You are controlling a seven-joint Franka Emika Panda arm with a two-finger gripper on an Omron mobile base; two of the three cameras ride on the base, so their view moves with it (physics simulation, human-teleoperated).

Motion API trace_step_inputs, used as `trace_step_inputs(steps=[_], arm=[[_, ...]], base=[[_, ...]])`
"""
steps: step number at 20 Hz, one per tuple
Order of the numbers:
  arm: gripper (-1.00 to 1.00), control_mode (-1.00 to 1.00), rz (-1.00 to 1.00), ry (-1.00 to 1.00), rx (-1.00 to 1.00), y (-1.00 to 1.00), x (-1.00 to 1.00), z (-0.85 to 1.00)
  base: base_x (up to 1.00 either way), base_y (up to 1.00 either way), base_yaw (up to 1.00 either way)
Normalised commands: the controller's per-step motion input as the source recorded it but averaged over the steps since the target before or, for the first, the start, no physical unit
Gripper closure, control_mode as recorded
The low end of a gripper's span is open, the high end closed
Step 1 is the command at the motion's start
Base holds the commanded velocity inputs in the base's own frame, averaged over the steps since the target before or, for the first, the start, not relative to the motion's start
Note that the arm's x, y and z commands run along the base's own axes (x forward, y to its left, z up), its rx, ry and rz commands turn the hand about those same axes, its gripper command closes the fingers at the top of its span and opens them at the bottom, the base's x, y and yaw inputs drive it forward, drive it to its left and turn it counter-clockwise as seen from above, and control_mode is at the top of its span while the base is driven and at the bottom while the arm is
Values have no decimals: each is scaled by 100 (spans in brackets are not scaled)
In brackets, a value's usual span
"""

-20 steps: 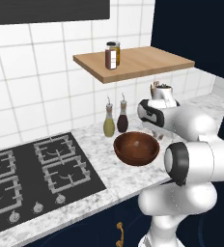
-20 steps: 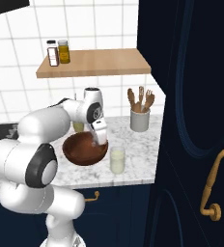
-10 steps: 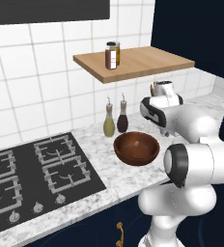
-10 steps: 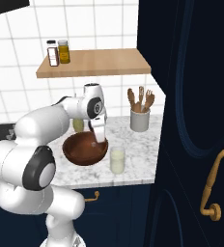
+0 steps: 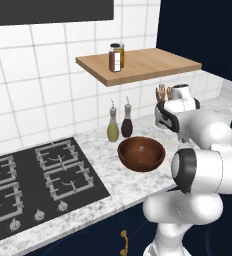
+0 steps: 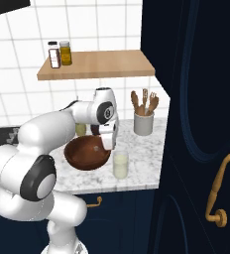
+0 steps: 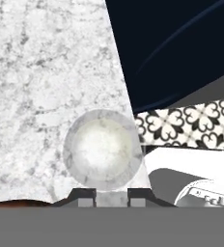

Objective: Grab a lemon wedge from the fridge and one ice cube from the ice bowl, and put them in the glass of lemonade.

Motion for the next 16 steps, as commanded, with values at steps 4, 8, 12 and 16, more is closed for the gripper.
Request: trace_step_inputs(steps=[4, 8, 12, 16], arm=[[100, -100, 0, 0, -4, -4, 0, 0], [100, -100, 0, 0, -4, -1, 1, -12], [100, -100, 0, 0, 0, -16, 0, 0], [100, -100, 0, 0, 0, -27, 0, 0]], base=[[0, 0, 0], [0, 0, 0], [0, 0, 0], [0, 0, 0]])
